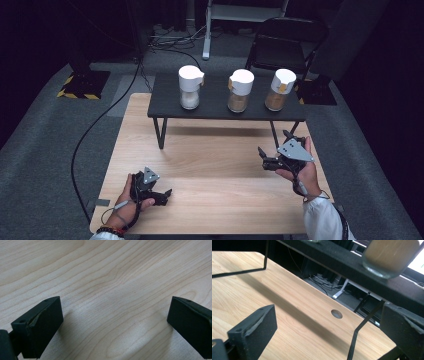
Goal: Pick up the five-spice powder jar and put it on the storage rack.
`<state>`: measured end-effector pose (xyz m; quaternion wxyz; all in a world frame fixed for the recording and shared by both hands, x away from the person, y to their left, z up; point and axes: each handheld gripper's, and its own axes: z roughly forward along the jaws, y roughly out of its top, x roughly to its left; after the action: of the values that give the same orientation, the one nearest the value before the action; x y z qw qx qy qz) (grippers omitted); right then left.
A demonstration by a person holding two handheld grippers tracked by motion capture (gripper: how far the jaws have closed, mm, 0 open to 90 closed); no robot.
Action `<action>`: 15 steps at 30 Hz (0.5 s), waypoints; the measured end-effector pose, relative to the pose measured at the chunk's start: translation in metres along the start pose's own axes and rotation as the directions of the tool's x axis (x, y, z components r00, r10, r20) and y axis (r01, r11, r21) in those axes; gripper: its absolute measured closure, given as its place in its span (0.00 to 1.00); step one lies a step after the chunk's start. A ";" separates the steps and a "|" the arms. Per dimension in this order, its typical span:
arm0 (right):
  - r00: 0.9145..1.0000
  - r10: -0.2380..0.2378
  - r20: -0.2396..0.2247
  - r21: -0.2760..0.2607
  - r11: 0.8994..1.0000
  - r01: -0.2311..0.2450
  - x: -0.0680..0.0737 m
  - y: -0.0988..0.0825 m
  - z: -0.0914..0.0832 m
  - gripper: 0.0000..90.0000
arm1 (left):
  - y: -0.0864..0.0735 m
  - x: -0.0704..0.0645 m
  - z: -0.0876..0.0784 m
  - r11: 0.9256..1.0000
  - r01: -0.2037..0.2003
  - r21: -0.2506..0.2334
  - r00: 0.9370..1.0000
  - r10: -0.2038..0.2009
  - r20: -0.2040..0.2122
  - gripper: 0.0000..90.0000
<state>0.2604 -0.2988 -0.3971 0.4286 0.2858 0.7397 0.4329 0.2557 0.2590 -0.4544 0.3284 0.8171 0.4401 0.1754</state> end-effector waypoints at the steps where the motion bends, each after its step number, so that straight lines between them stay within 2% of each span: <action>1: 1.000 0.004 -0.005 0.004 1.000 -0.004 0.000 -0.002 0.000 0.01 | 0.000 0.000 0.000 1.000 0.000 0.000 1.000 0.000 0.000 0.00; 12: 0.999 -0.013 -0.029 0.051 0.999 0.014 0.007 -0.018 -0.001 0.01 | 0.000 0.000 0.000 1.000 0.001 0.000 1.000 -0.001 -0.001 0.00; 15: 0.999 -0.033 -0.036 0.067 0.997 0.035 0.010 -0.022 -0.002 0.01 | 0.000 0.000 0.000 1.000 0.001 0.000 1.000 -0.001 -0.001 0.00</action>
<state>0.2526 -0.3021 -0.4203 0.4131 0.2798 0.7661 0.4052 0.2556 0.2588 -0.4544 0.3281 0.8170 0.4405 0.1755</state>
